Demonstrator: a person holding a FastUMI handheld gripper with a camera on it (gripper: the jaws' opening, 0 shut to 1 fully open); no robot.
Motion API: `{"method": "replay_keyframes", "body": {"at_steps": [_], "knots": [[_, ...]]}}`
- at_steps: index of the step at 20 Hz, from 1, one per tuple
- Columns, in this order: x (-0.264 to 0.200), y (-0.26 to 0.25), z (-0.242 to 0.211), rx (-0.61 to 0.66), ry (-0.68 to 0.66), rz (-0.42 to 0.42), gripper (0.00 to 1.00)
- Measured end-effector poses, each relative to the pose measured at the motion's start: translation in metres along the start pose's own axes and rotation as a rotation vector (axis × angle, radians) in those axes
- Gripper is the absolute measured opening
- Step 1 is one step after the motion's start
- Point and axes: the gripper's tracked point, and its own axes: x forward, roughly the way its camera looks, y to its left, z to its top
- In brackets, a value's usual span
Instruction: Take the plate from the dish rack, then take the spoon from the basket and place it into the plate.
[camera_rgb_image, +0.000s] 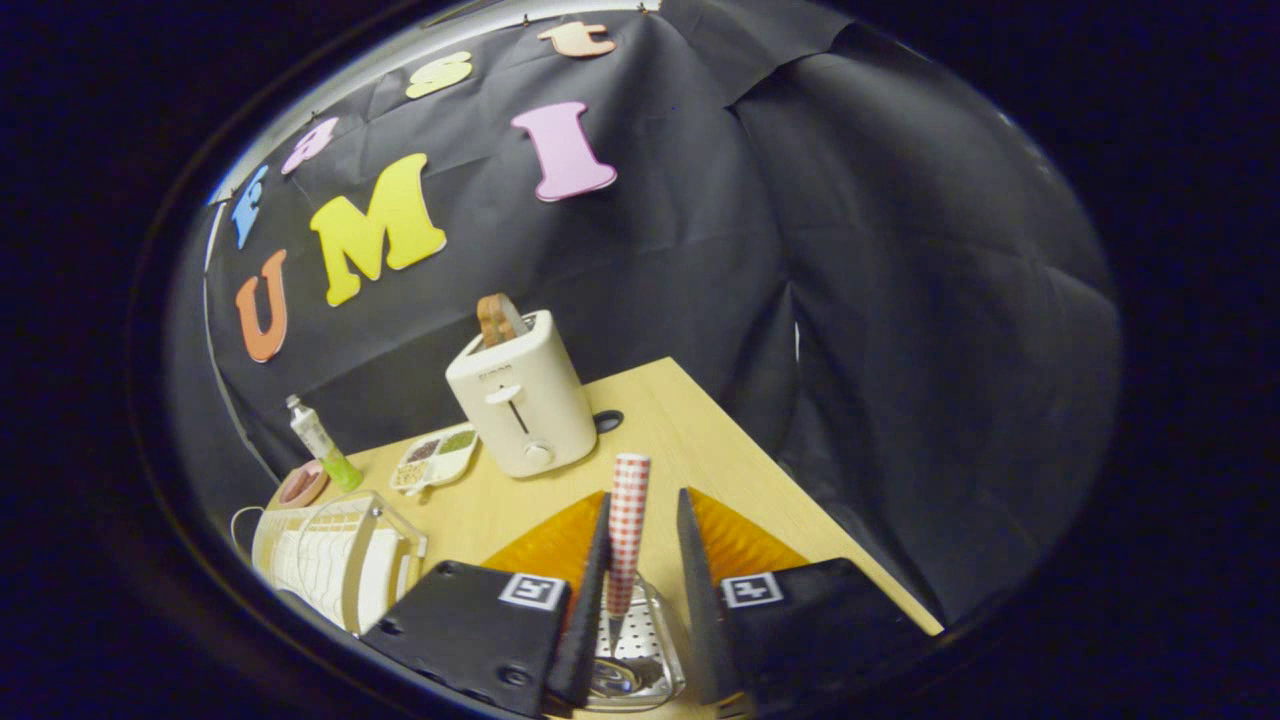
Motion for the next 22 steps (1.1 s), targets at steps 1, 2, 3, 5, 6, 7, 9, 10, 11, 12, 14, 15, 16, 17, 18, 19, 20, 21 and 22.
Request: {"method": "replay_keyframes", "body": {"at_steps": [1,2,3,5,6,7,9,10,11,12,14,15,16,17,18,19,20,21,22], "knots": [[-0.002,0.004,0.002,-0.010,-0.014,-0.007,0.36],[-0.004,0.006,0.004,-0.022,-0.028,-0.012,0.21],[-0.010,0.011,0.006,-0.038,-0.041,-0.009,0.19],[-0.021,0.018,0.013,-0.061,-0.069,-0.004,0.17],[-0.027,0.021,0.018,-0.066,-0.088,0.000,0.16],[-0.033,0.024,0.024,-0.073,-0.113,0.001,0.16],[-0.047,0.029,0.037,-0.100,-0.169,-0.009,0.16],[-0.057,0.032,0.043,-0.111,-0.197,-0.019,0.16],[-0.067,0.034,0.049,-0.121,-0.227,-0.027,0.16],[-0.079,0.039,0.056,-0.127,-0.255,-0.024,0.16],[-0.103,0.052,0.065,-0.139,-0.290,-0.009,0.15],[-0.116,0.060,0.069,-0.144,-0.304,0.003,0.15],[-0.127,0.065,0.075,-0.150,-0.324,0.008,0.14],[-0.140,0.073,0.078,-0.157,-0.338,0.024,0.14],[-0.151,0.078,0.080,-0.159,-0.348,0.033,0.14],[-0.162,0.083,0.083,-0.157,-0.361,0.033,0.14],[-0.174,0.089,0.085,-0.153,-0.373,0.040,0.14],[-0.188,0.098,0.085,-0.148,-0.380,0.057,0.14],[-0.202,0.106,0.084,-0.141,-0.383,0.073,0.14]]}}
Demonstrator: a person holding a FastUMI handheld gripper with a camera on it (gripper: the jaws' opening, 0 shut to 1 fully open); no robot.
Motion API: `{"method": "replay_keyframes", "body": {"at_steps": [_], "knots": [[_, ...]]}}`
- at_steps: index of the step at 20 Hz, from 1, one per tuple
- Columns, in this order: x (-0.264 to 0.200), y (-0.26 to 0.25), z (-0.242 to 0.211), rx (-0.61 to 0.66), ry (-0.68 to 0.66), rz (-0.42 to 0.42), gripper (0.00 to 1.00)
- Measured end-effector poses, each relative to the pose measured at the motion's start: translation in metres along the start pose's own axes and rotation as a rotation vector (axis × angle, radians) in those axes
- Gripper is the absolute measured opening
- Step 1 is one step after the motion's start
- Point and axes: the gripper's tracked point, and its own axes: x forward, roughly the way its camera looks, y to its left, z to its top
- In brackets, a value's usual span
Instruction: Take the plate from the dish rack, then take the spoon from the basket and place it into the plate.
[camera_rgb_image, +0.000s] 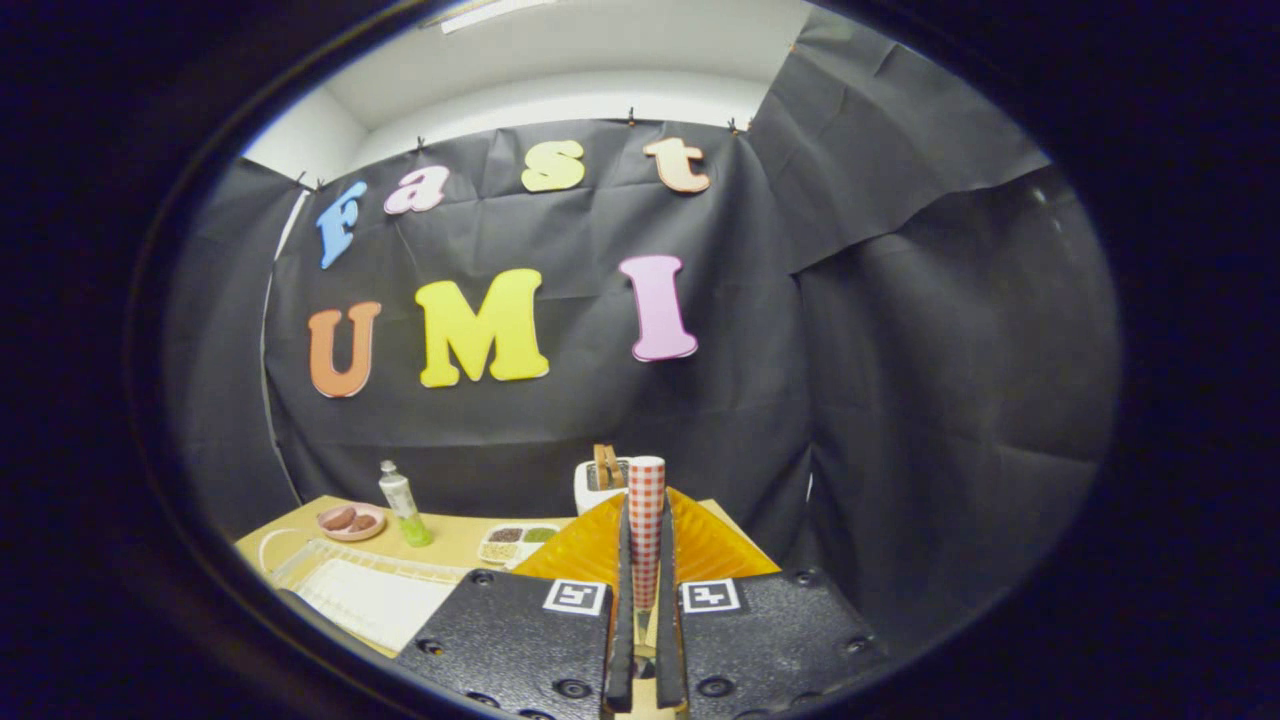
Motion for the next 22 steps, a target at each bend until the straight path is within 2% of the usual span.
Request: {"method": "replay_keyframes", "body": {"at_steps": [3,7,11,16,22], "knots": [[-0.040,0.026,0.010,0.025,-0.015,0.046,0.14],[-0.089,0.051,0.018,0.053,-0.055,0.037,0.14],[-0.137,0.085,0.008,0.053,-0.060,0.108,0.14],[-0.180,0.119,-0.030,0.020,-0.048,0.175,0.14],[-0.202,0.150,-0.098,0.009,-0.034,0.206,0.14]]}}
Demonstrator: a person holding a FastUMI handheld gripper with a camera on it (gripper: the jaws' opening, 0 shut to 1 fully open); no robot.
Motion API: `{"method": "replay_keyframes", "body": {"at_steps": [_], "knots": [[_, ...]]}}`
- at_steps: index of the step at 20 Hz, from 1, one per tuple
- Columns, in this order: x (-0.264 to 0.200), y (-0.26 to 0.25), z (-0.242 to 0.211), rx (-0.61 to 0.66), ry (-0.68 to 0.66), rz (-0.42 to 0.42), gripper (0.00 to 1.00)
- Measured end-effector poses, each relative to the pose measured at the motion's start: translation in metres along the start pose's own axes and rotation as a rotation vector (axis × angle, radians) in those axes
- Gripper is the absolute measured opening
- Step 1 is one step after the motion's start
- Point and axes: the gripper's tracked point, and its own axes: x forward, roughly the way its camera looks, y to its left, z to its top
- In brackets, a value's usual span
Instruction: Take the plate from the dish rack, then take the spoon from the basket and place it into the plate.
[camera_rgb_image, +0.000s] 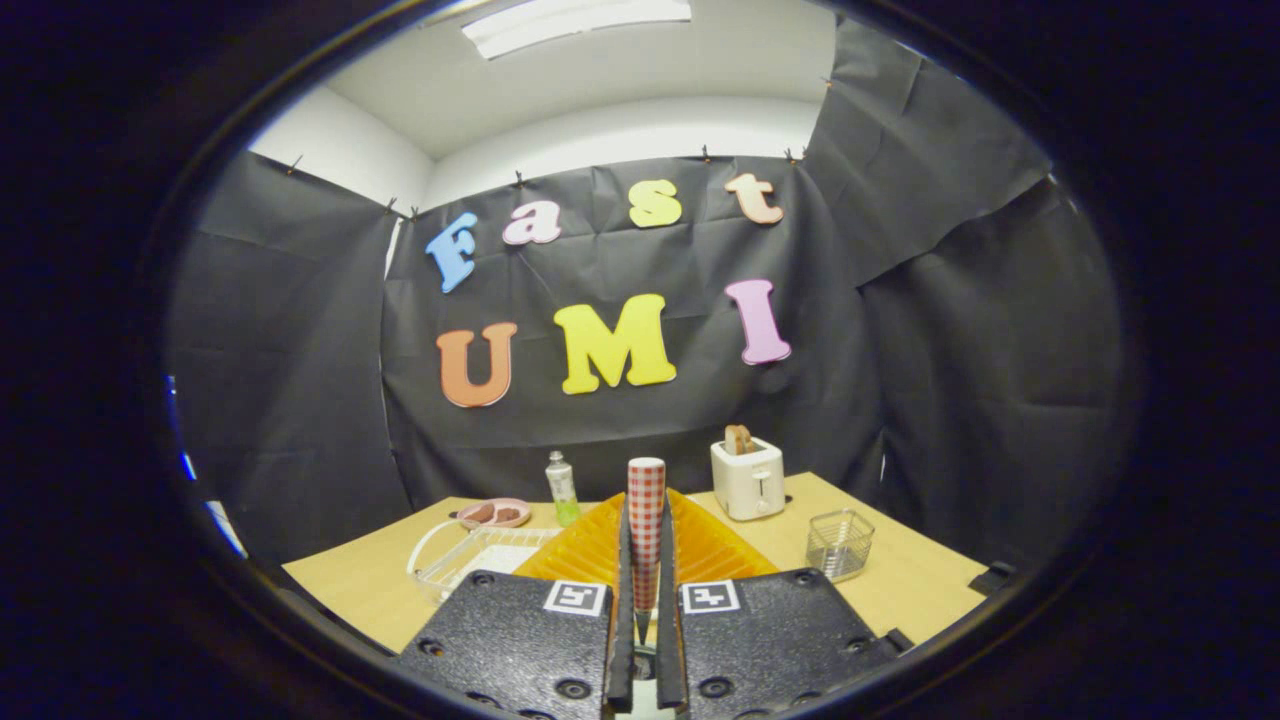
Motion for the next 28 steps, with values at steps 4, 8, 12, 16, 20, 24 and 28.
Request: {"method": "replay_keyframes", "body": {"at_steps": [4,8,12,16,20,24,28], "knots": [[0.004,0.021,-0.046,0.007,0.053,0.027,0.14],[0.011,0.031,-0.088,0.001,0.070,0.008,0.14],[0.014,0.054,-0.123,-0.006,0.109,0.019,0.14],[0.012,0.071,-0.135,-0.051,0.101,0.046,0.16],[0.013,0.075,-0.146,-0.075,0.123,0.054,0.17],[0.014,0.065,-0.144,-0.090,0.122,0.030,0.19],[0.011,0.064,-0.143,-0.110,0.130,0.041,0.20]]}}
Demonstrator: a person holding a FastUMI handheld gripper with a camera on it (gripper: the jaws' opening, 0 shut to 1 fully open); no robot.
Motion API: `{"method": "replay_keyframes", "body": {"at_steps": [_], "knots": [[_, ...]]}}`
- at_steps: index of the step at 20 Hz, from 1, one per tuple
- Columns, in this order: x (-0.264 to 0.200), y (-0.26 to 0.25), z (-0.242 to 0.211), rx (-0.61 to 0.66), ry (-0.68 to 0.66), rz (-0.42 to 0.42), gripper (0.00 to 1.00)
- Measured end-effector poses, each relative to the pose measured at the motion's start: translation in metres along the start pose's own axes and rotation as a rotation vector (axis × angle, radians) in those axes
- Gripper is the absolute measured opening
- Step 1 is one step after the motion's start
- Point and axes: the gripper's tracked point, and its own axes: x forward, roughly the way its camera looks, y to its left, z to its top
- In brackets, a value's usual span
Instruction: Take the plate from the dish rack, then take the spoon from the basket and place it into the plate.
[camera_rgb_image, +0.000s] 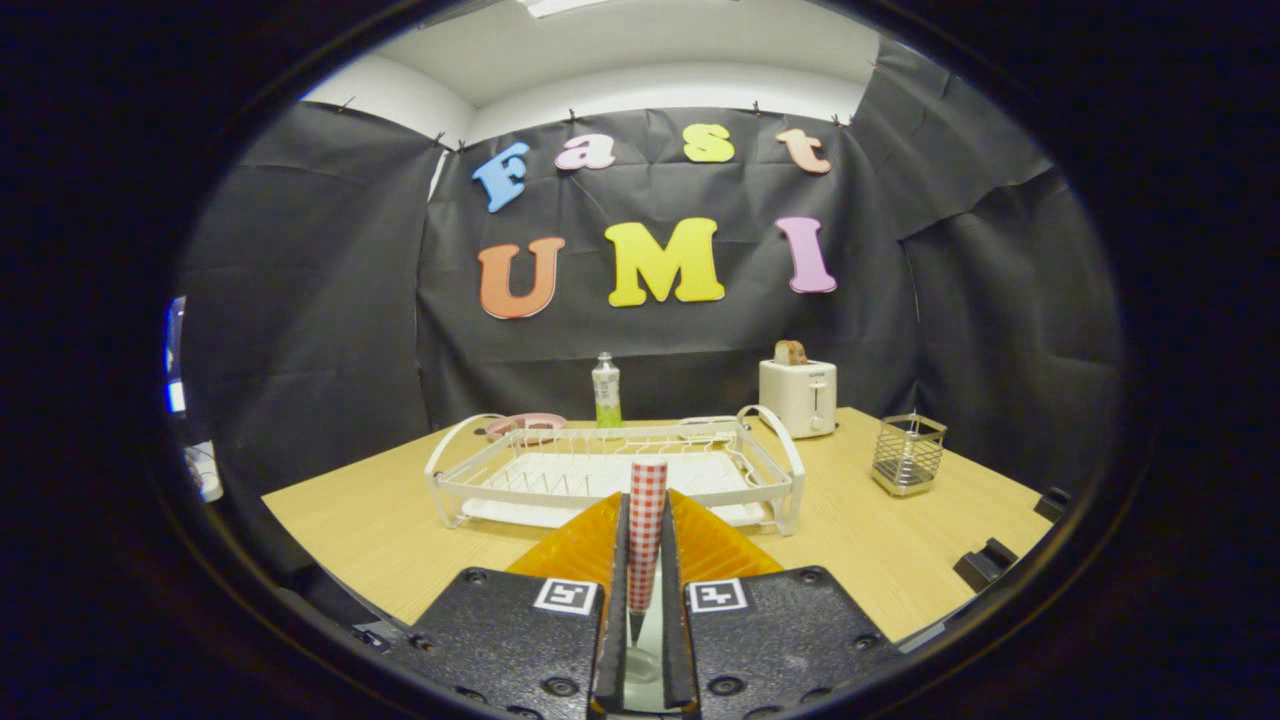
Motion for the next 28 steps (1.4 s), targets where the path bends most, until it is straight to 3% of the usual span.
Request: {"method": "replay_keyframes", "body": {"at_steps": [5,7,13,15,18,21,28], "knots": [[-0.003,-0.018,0.005,-0.047,0.000,-0.053,0.23],[-0.006,-0.022,0.012,-0.051,0.000,-0.058,0.39],[-0.022,-0.046,0.028,-0.027,0.033,-0.070,0.70],[-0.031,-0.053,0.038,-0.051,0.014,-0.078,0.88],[-0.049,-0.061,0.058,-0.064,-0.041,-0.095,0.98],[-0.066,-0.053,0.070,-0.042,-0.043,-0.015,1.00],[-0.113,-0.107,0.104,-0.012,-0.090,-0.106,1.00]]}}
